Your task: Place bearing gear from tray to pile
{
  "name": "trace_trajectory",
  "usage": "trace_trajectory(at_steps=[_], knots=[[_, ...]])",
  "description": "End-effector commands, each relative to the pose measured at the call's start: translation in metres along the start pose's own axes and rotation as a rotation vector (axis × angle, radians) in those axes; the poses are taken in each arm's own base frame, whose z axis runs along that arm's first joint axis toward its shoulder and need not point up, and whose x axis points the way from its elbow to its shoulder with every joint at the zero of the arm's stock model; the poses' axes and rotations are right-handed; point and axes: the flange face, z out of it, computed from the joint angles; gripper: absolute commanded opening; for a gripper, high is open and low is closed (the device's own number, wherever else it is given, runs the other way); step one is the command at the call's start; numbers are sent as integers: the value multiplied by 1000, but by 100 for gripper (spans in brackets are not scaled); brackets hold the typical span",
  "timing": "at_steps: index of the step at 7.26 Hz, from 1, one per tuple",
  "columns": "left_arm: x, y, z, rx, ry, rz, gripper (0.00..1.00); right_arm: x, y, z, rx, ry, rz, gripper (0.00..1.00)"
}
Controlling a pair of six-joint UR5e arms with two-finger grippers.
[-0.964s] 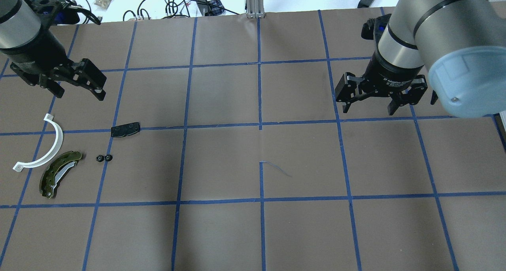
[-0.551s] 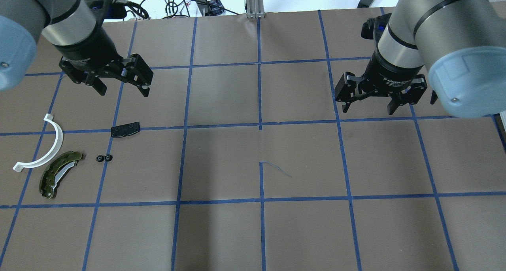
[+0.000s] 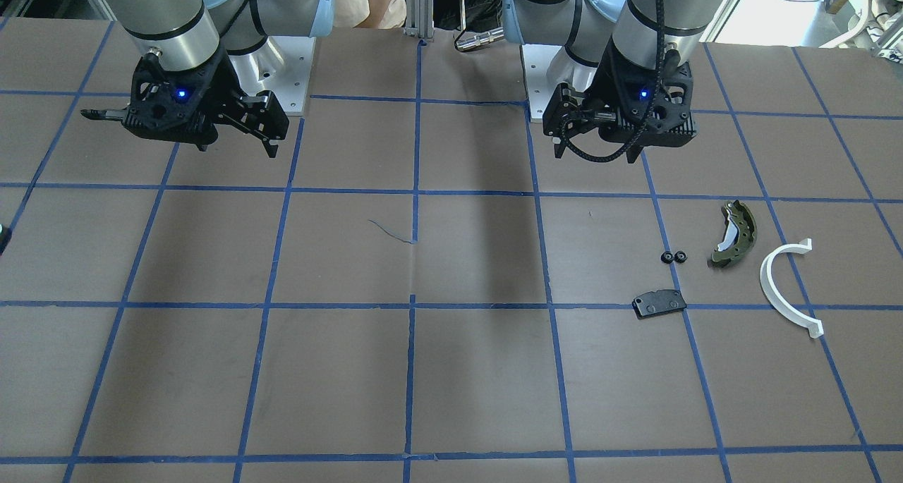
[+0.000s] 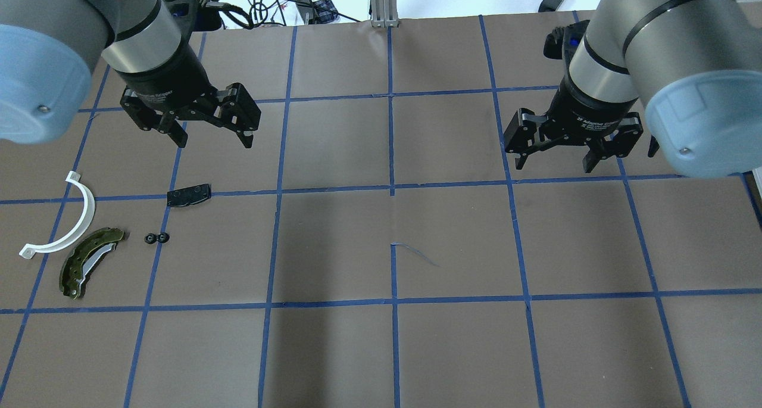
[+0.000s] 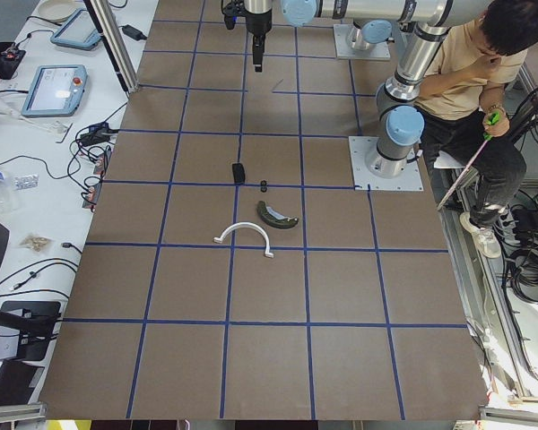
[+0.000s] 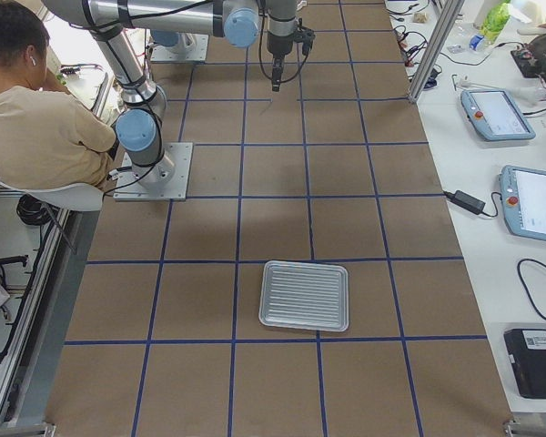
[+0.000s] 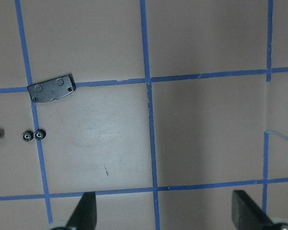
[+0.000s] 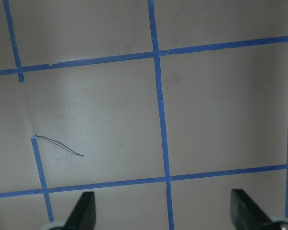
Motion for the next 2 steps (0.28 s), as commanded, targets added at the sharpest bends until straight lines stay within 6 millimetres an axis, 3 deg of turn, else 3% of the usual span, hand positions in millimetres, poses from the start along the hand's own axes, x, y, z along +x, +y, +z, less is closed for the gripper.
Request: trace_trajectory(at_steps=[1,2], knots=[[0,0,0,3,-5,-7,100,0,0,0,1,-4,2,100],[0,0,0,3,-8,-7,100,0,0,0,0,2,-1,100]])
